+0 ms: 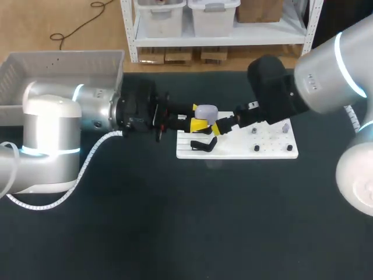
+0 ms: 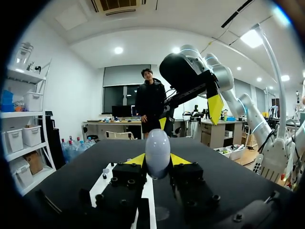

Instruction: Pick up each earbud case from the left stands, insert the matching earbuds, close the lid, and place the case in the box.

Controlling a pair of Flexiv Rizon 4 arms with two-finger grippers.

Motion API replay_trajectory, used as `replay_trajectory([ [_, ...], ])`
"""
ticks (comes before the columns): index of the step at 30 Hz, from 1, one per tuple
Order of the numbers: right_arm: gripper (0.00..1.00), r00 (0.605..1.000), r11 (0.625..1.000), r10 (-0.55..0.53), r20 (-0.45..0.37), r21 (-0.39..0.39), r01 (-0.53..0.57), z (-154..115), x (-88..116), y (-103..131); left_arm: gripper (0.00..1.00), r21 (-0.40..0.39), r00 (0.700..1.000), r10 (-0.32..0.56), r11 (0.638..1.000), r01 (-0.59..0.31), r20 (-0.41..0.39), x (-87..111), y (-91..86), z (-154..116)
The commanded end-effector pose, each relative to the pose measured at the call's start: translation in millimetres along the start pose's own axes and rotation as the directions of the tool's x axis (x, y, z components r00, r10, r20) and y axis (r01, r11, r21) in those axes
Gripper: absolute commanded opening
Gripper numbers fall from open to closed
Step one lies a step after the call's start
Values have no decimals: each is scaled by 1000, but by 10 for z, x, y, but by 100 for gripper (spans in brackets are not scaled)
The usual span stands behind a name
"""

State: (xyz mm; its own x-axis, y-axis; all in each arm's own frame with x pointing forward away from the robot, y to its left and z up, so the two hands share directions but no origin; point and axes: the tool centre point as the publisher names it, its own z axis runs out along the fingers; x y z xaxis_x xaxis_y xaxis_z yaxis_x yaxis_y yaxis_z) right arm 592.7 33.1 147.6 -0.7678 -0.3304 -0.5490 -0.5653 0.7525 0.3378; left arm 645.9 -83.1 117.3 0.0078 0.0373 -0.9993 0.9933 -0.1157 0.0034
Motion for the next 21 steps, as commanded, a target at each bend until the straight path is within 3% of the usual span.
replay_trajectory([
  [1,100,1000,1000,1,-14,-14,-2,107,-71,-19,0,1,1000,1,1000,-1,2,8,7,1],
  [21,100,999,999,38,-20,8,-38,324,-205,-196,0,1,1000,1,1000,-1,2,8,7,1],
])
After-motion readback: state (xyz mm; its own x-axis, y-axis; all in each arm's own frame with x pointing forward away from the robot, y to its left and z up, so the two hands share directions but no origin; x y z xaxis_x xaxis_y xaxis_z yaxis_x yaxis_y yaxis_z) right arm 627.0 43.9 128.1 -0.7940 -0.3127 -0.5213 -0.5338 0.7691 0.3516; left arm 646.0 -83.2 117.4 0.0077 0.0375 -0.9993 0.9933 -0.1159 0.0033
